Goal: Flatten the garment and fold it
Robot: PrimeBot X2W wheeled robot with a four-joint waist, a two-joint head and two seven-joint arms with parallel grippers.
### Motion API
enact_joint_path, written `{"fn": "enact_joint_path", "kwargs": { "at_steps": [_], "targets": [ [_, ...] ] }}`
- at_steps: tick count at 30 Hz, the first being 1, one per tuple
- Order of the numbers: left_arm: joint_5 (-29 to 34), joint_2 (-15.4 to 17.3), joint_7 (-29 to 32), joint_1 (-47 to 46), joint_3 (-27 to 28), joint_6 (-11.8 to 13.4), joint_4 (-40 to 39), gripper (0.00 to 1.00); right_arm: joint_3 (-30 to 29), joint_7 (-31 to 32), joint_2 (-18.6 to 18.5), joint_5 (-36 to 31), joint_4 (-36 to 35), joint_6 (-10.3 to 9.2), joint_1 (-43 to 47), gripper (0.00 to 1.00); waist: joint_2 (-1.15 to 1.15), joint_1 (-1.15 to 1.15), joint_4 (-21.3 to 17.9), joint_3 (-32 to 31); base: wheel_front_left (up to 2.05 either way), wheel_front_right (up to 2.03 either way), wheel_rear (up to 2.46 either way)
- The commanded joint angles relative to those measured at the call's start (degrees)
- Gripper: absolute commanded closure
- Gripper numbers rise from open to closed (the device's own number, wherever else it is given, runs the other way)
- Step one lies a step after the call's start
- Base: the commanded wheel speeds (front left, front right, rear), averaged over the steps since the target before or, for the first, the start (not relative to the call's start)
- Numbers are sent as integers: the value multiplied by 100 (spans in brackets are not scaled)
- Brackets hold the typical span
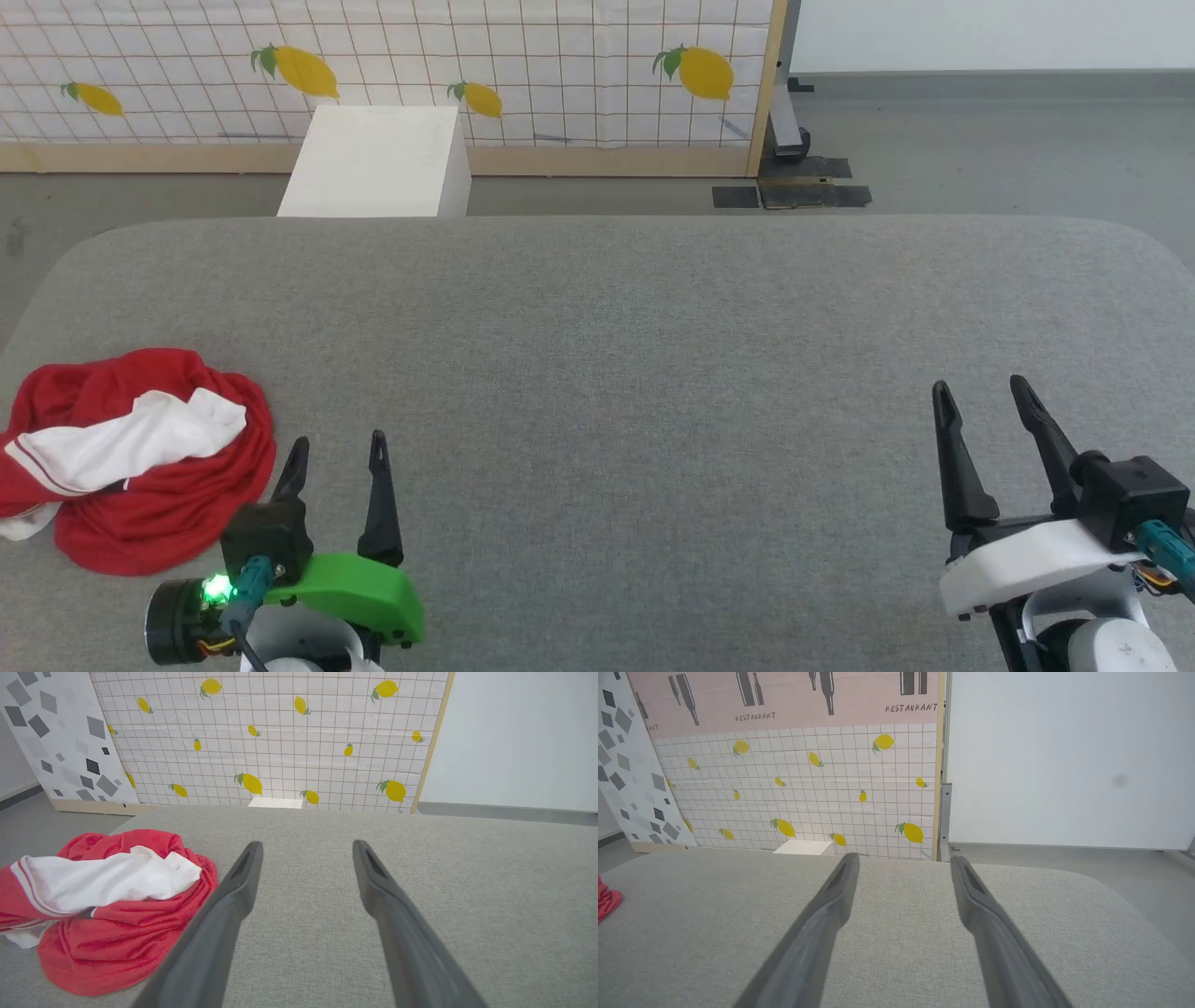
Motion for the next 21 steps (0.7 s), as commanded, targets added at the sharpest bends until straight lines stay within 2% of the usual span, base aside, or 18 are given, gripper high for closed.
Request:
{"fn": "enact_joint_path", "kwargs": {
  "at_steps": [1, 21],
  "targets": [
    [-28, -8, -71, -102, -17, 36, 22, 0, -25, -78, 6, 62, -40, -4, 96, 0, 0, 0, 4, -1, 0, 0, 0],
    [-108, -11, -303, -127, -65, 149, 156, 0, -97, -311, 9, 69, 30, -5, 179, 0, 0, 0, 43, -9, 0, 0, 0]
  ]
}}
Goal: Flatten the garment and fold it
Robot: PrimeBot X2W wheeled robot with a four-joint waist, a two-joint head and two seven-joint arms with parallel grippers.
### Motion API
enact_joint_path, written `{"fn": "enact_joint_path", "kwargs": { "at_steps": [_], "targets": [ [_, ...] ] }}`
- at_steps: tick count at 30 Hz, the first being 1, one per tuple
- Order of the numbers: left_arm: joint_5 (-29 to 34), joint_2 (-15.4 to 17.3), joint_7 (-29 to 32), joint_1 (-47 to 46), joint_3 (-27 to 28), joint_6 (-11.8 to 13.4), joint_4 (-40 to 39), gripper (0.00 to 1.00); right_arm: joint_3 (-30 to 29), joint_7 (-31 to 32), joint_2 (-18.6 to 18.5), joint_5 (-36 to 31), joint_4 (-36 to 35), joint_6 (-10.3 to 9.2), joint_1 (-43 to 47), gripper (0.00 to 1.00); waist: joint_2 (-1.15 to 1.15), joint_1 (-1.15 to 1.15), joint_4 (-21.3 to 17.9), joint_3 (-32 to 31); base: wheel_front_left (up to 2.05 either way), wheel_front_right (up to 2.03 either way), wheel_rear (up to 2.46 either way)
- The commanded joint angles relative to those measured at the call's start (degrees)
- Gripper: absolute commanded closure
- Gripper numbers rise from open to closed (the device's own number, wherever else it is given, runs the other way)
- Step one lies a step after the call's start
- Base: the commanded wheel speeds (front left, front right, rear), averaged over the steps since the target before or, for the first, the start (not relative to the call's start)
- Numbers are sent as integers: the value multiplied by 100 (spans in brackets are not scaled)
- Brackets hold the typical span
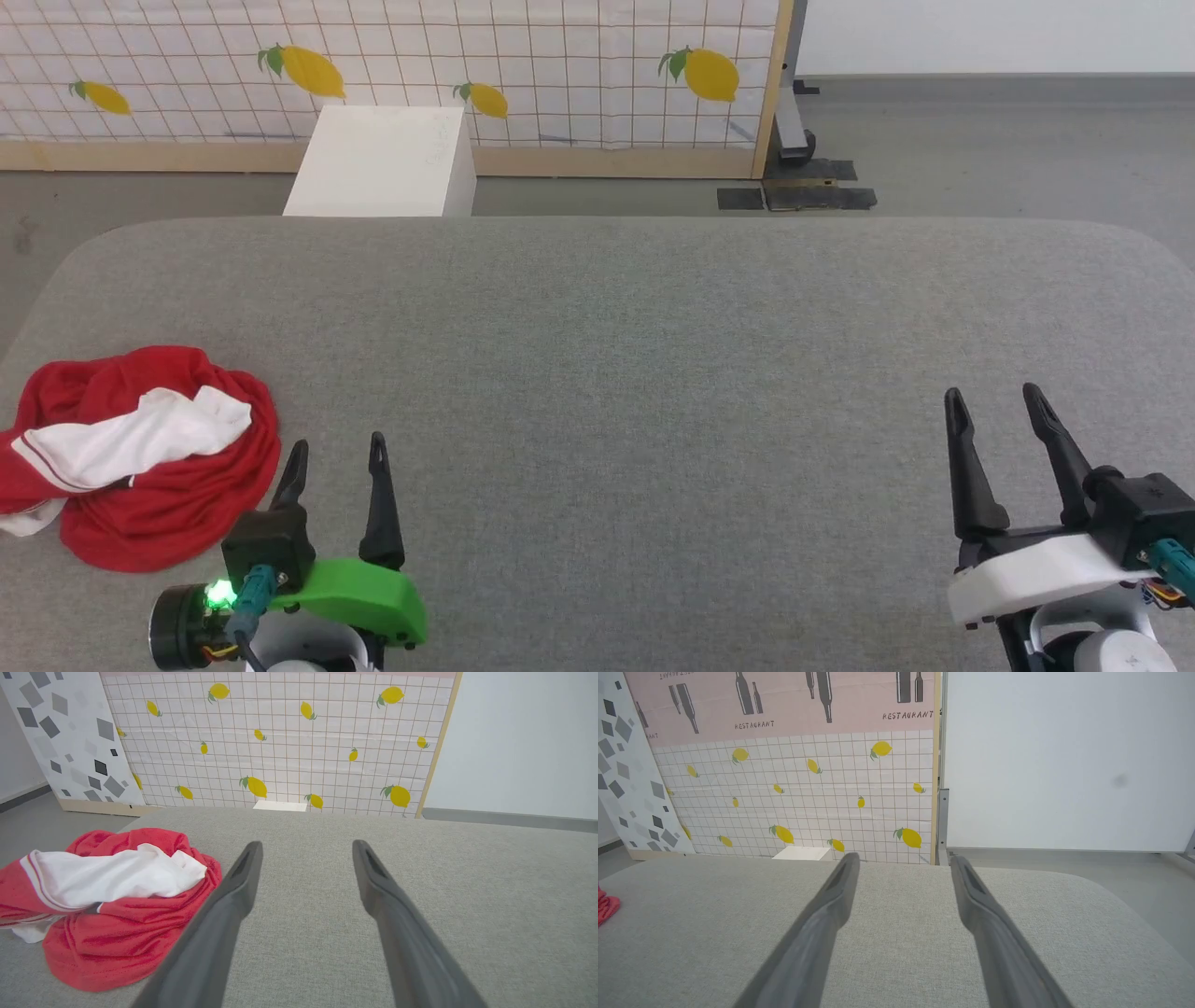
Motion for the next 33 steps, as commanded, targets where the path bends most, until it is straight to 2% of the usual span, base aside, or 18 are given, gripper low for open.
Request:
{"fn": "enact_joint_path", "kwargs": {
  "at_steps": [1, 33],
  "targets": [
    [-49, -10, -62, -121, -15, 45, 21, 0, -23, -64, 9, 35, 21, -5, 72, 0, 0, 0, 3, -1, 0, 0, 0],
    [-139, -15, -440, -154, -144, 208, 353, 0, -122, -445, 13, -17, 198, -7, 184, 0, 0, 0, 44, -7, 0, 0, 0]
  ]
}}
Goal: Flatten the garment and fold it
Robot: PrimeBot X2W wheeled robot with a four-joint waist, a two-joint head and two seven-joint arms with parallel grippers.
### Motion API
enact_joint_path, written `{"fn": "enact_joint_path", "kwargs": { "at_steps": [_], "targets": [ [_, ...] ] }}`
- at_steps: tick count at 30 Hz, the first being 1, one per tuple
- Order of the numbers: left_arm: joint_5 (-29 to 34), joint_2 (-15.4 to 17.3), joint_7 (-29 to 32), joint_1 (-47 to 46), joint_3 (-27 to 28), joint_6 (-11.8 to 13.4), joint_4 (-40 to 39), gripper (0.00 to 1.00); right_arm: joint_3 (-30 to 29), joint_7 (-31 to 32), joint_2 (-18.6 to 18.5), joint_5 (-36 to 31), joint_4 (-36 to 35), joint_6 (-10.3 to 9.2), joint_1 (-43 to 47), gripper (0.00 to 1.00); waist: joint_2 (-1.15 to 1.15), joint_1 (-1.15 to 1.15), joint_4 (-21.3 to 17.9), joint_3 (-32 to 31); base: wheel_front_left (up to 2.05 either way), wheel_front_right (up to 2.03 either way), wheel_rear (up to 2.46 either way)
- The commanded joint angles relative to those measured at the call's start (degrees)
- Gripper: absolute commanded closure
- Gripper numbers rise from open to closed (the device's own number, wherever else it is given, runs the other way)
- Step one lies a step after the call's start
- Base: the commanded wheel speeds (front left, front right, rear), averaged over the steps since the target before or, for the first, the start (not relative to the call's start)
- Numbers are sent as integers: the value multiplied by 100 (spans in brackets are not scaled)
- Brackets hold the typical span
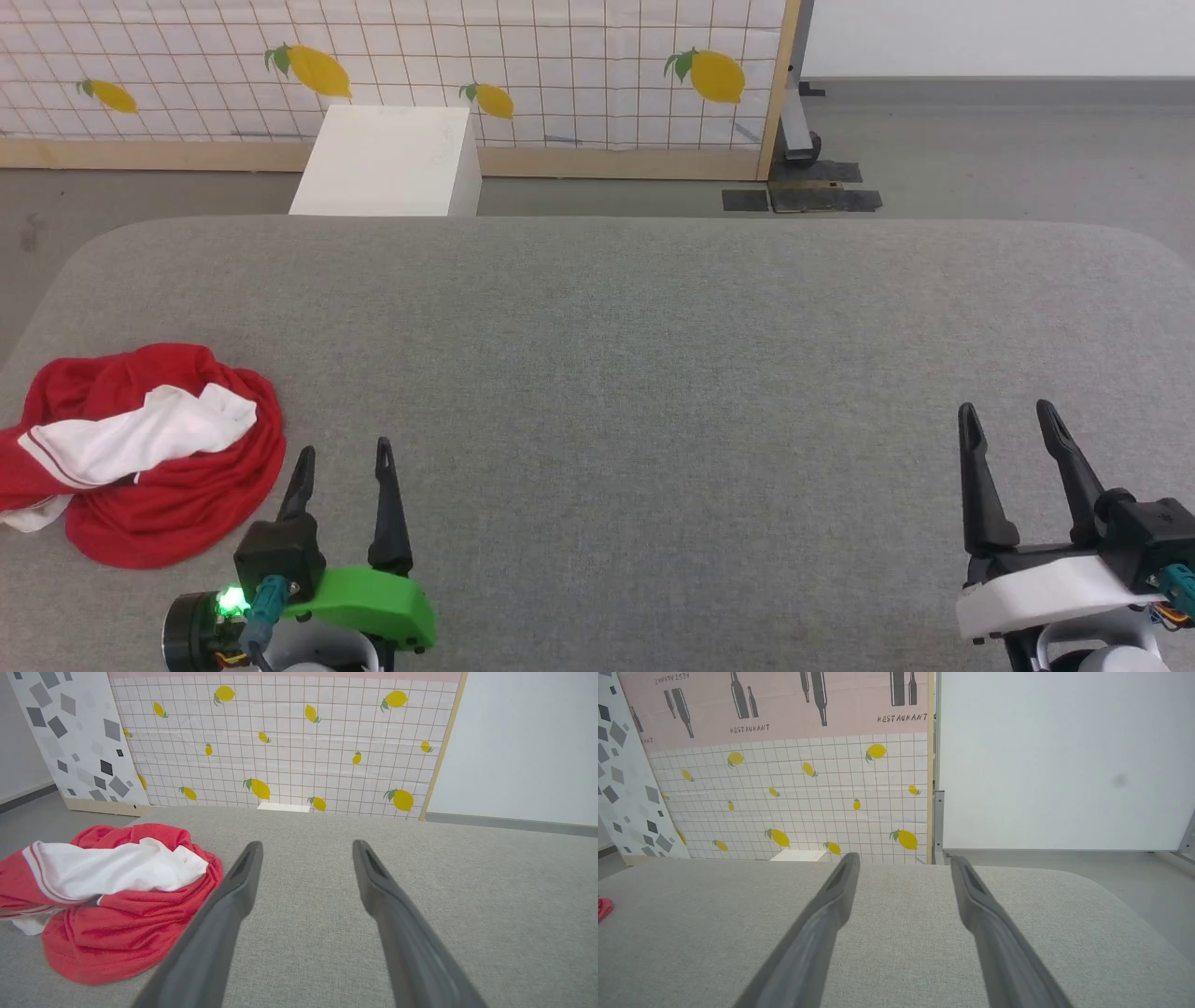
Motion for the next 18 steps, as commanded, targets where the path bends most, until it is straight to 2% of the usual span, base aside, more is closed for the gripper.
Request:
{"fn": "enact_joint_path", "kwargs": {
  "at_steps": [1, 18],
  "targets": [
    [-45, -15, -56, -98, -18, 46, 30, 0, -18, -62, 12, -18, 25, -7, 67, 0, 0, 0, 3, 0, 0, 0, 0],
    [-102, -18, -257, -108, -101, 167, 200, 0, -71, -264, 15, -60, 107, -9, 151, 0, 0, 0, 57, -32, 0, 0, 0]
  ]
}}
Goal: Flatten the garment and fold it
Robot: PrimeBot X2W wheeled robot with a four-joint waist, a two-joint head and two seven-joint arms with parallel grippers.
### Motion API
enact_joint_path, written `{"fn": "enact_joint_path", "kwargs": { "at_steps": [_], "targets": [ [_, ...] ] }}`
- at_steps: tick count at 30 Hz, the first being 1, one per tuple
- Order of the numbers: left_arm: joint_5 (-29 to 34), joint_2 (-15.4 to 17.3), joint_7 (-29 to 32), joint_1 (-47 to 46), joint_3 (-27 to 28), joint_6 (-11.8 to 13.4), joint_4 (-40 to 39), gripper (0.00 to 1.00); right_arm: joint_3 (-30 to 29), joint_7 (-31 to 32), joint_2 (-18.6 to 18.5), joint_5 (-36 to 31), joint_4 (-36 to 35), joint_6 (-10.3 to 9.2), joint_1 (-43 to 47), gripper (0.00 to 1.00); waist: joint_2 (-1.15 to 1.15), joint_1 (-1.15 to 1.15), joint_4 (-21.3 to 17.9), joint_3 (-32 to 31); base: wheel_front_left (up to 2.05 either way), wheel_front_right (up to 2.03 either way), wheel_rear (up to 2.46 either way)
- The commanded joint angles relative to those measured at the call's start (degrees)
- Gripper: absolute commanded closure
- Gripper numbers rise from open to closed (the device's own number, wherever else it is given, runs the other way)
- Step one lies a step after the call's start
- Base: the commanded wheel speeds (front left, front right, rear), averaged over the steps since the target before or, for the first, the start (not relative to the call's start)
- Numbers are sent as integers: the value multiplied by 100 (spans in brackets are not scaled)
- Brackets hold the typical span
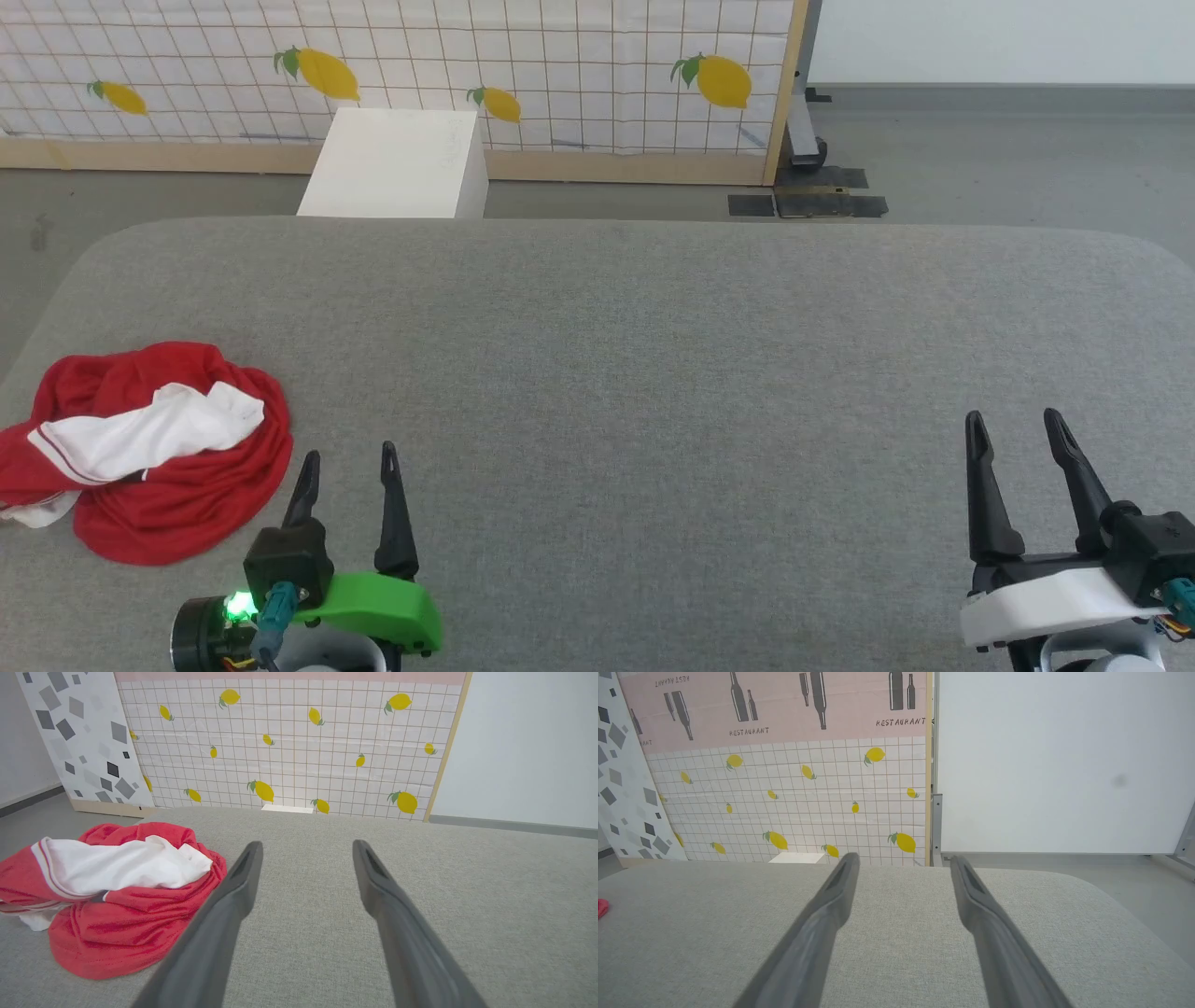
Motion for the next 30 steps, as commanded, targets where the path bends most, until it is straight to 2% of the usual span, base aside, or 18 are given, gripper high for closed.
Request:
{"fn": "enact_joint_path", "kwargs": {
  "at_steps": [1, 8, 14, 30],
  "targets": [
    [-90, -18, -61, -84, -10, 68, 25, 0, -20, -68, 14, -18, 18, -9, 87, 0, 0, 0, 12, 4, 0, 0, 0],
    [-91, -18, -71, -109, 0, 85, 38, 0, -18, -78, 14, -46, 11, -9, 82, 0, 0, 0, 103, 37, 0, 0, 0],
    [-131, -18, -71, -162, 49, 111, 32, 0, 9, -78, 14, -78, -38, -9, 82, 0, 0, 0, 377, 70, 0, 0, 0],
    [-189, -18, -71, -142, 289, 198, -31, 0, 41, -78, 14, -122, -111, -9, 121, 0, 0, 0, 1831, 139, 0, 0, 0]
  ]
}}
